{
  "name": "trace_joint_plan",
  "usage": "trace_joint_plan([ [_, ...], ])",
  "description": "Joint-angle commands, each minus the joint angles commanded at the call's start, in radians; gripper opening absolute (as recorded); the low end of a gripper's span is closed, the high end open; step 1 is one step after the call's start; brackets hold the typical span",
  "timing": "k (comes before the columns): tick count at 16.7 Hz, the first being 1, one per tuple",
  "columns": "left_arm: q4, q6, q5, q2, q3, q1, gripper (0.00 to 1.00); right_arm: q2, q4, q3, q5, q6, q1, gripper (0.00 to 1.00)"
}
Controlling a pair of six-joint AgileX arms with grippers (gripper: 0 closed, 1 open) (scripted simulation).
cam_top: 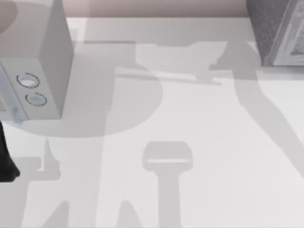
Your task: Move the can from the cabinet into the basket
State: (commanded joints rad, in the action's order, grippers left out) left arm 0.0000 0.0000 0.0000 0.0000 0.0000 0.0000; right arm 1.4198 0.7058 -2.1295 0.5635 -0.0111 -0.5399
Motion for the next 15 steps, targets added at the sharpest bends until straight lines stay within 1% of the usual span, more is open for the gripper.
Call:
trace_joint_plan([
  [4, 0.000, 0.000, 0.000, 0.000, 0.000, 0.000, 1.00, -0.023, -0.016, 0.034, -0.012, -0.002, 0.012, 0.00],
  [7, 0.000, 0.000, 0.000, 0.000, 0.000, 0.000, 1.00, -0.119, -0.066, 0.161, -0.051, -0.004, 0.044, 0.00],
  [9, 0.000, 0.000, 0.000, 0.000, 0.000, 0.000, 1.00, -0.213, -0.114, 0.298, -0.089, -0.004, 0.078, 0.00],
  [11, 0.000, 0.000, 0.000, 0.000, 0.000, 0.000, 1.00, -0.328, -0.171, 0.477, -0.135, -0.004, 0.120, 0.00],
  [15, 0.000, 0.000, 0.000, 0.000, 0.000, 0.000, 1.00, -0.602, -0.305, 0.940, -0.242, -0.003, 0.223, 0.00],
])
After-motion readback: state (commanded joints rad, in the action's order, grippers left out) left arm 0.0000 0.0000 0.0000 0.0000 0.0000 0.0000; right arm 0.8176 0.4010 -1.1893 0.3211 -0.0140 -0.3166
